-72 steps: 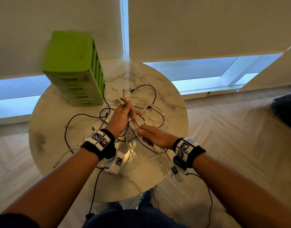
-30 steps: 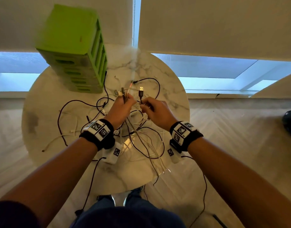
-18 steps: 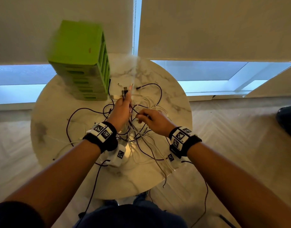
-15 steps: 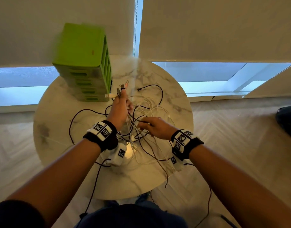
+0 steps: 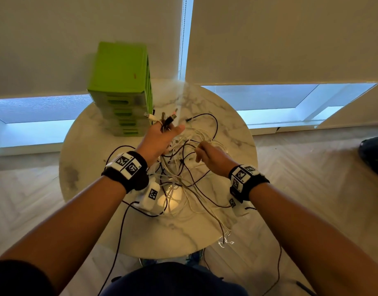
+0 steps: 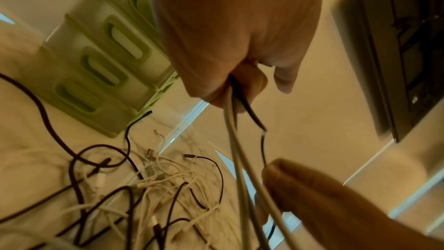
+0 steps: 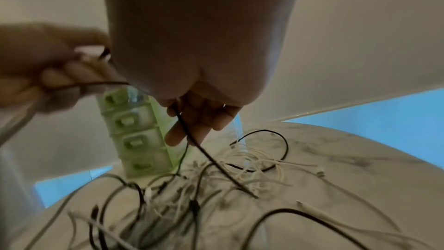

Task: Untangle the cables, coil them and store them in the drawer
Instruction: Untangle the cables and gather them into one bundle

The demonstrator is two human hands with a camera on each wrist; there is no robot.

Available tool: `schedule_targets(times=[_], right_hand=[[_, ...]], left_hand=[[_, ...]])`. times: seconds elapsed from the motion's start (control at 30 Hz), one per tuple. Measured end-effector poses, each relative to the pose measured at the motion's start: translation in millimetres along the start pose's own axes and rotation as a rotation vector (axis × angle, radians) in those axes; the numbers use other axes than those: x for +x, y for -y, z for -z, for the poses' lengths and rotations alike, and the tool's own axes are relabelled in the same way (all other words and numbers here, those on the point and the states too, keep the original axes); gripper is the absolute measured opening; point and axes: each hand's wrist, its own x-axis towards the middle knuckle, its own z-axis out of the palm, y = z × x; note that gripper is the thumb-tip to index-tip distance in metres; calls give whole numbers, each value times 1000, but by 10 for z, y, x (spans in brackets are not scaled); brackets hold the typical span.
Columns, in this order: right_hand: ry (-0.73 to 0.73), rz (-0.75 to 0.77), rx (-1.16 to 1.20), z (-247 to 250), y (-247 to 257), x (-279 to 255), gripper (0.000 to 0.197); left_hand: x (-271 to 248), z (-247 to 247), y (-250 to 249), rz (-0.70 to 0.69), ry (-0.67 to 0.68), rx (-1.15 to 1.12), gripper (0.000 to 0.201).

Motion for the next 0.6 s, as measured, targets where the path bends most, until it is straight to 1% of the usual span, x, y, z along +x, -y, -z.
schedule_targets(times=[0.03,0.07,0.13,0.17,0.23,0.3,0.37,0.43,0.47,0.5,0.57,0.6], right_hand=[[-66,6,32,29,64,20,25],[-111,22,57,57,124,36,25],[-139,60,83,84,233,62,26],[-138,73,81,92,277,71,26],[-126,82,66,100,326,74,27],[-73,92,77,95,317,70,27],[67,103,44,43,233,65,24],[229,106,-53,-57,91,43,19],[278,89,-92,-111,-2,21,18],[293,60,-103,-159,-102,-3,17],[247,-5,-64,-227,-300,-60,15],[218,-26,-55,-247,-382,-88,14]], left_hand=[[-13,18,32,14,25,70,28],[-25,35,70,20,56,141,33],[-57,55,127,35,115,229,46],[-71,57,138,51,135,242,50],[-99,52,145,70,163,235,39],[-119,31,115,52,173,188,29],[-129,1,67,11,133,74,25],[-128,-5,10,-27,48,56,34],[-120,6,-12,-52,22,70,40],[-112,28,-22,-79,10,64,43],[-80,82,13,-125,-4,28,46],[-61,109,27,-127,-24,-2,52]])
